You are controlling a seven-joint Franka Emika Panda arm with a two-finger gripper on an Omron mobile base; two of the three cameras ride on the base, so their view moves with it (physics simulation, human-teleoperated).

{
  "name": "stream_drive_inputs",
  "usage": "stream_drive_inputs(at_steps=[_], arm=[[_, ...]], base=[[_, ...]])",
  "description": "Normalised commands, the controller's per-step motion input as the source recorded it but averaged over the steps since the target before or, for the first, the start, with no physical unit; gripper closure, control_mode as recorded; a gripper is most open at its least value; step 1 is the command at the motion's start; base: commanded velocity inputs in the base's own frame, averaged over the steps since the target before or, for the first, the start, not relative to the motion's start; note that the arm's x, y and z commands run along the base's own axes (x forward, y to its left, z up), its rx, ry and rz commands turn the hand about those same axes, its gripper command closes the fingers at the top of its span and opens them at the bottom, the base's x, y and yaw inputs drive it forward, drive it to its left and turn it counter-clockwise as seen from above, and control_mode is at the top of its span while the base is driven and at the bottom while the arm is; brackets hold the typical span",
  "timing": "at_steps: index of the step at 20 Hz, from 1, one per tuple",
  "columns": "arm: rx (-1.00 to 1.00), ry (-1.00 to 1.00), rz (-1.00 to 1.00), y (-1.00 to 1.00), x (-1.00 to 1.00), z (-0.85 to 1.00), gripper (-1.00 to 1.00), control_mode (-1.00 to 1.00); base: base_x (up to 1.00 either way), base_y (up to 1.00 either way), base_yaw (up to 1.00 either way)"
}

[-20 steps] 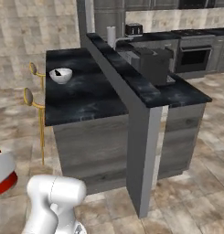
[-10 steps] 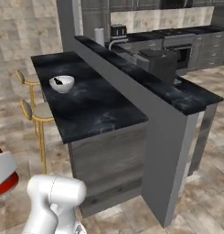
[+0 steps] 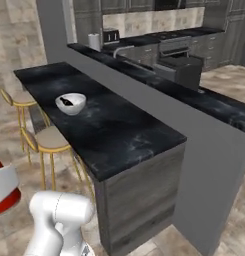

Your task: Open the fridge, grab two sodas, and place both sodas inside the bowl with ice on the dining counter.

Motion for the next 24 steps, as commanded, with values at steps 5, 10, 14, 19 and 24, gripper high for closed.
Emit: stream_drive_inputs(at_steps=[5,10,14,19,24], arm=[[0.0,0.0,0.0,0.0,0.0,0.0,1.0,1.0],[0.0,0.0,0.0,0.0,0.0,0.0,1.0,1.0],[0.0,0.0,0.0,0.0,0.0,0.0,1.0,1.0],[0.0,0.0,0.0,0.0,0.0,0.0,1.0,1.0],[0.0,0.0,0.0,0.0,0.0,0.0,1.0,1.0]], base=[[0.39,0.88,-0.41],[0.31,0.72,-0.48],[0.27,0.7,-0.48],[0.15,0.66,-0.49],[0.0,0.47,-0.54]])
